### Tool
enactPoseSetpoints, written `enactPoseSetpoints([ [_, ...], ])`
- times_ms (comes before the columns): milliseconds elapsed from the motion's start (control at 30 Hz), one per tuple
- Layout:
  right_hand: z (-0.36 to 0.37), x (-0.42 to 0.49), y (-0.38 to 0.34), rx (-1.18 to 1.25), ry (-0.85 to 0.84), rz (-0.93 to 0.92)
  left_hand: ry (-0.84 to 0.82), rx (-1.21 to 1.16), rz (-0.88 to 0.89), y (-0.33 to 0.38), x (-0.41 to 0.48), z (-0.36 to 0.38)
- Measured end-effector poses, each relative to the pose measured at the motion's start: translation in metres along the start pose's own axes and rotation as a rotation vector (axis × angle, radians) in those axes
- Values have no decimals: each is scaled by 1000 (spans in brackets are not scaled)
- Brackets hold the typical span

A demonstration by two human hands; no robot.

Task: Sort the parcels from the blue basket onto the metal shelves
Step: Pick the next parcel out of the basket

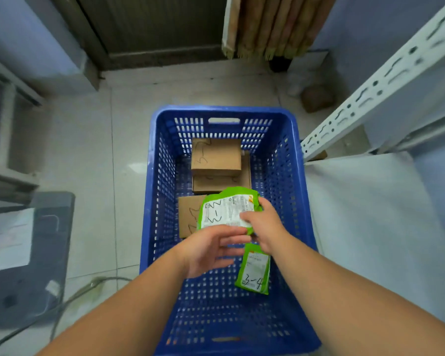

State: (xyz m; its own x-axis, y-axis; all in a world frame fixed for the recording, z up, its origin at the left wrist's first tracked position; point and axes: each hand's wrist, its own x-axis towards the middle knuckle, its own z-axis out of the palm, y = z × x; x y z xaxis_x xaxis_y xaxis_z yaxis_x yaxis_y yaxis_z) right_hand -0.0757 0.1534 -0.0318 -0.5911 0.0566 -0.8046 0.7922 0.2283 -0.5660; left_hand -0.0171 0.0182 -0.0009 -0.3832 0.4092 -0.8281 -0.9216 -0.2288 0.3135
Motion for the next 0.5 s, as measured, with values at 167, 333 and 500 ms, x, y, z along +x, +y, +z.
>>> enactPoseSetpoints([
  [167,-26,-59,-43,-338,1,-194,295,348,201,35,-53,38],
  [333,-48,-144,-90,-571,-23,-358,703,932,543,68,-113,55],
  [500,-67,-242,-130,-658,101,-510,555,1323,688,96,-186,101],
])
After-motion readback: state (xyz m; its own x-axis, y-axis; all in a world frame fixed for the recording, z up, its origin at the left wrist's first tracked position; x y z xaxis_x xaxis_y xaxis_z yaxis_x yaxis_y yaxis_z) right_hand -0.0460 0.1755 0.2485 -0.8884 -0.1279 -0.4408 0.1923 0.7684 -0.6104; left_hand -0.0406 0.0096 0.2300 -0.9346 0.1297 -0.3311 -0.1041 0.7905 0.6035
